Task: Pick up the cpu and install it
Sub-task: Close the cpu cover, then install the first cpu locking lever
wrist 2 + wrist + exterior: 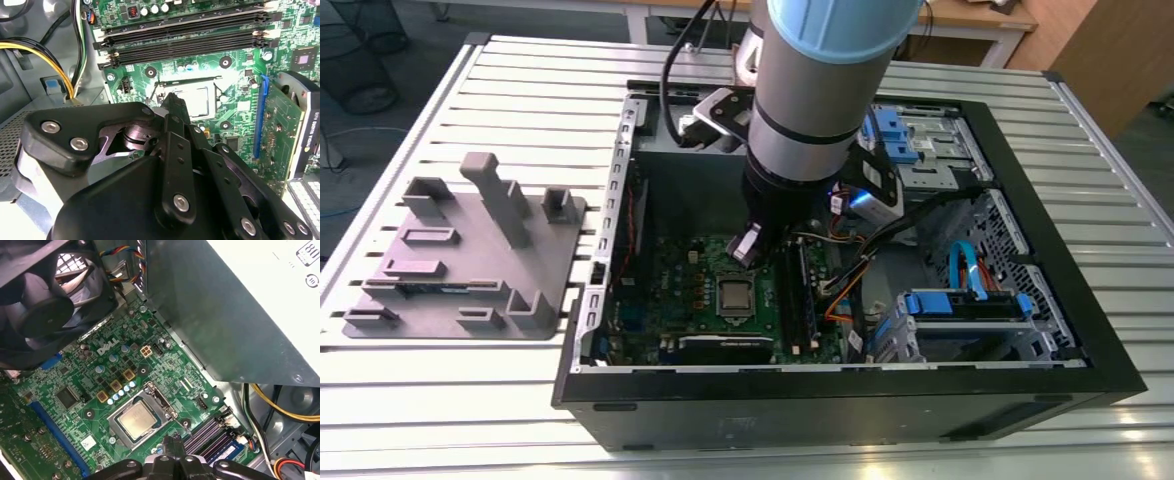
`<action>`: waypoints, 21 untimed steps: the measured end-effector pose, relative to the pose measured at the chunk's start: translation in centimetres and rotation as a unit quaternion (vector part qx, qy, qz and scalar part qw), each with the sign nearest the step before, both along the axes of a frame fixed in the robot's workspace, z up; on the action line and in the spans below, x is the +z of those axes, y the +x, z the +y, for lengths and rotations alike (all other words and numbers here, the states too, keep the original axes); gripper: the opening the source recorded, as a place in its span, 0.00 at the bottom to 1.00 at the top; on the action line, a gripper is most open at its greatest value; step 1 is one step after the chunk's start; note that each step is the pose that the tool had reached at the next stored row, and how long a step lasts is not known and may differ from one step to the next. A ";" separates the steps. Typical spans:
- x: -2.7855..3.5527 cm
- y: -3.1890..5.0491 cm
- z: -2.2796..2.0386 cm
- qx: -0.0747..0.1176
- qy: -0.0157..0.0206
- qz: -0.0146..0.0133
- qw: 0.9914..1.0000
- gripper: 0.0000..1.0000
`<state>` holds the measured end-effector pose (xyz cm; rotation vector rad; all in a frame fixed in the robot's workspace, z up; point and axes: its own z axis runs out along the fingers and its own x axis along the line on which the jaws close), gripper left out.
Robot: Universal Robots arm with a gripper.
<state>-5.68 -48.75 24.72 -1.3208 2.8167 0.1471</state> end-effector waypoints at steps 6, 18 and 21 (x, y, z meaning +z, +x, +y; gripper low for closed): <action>-0.04 -0.59 -0.62 0.000 0.001 -0.001 1.000 0.11; -0.26 -1.30 -0.84 0.000 0.001 -0.002 1.000 0.11; -0.26 -1.95 -0.84 0.000 0.001 -0.002 1.000 0.11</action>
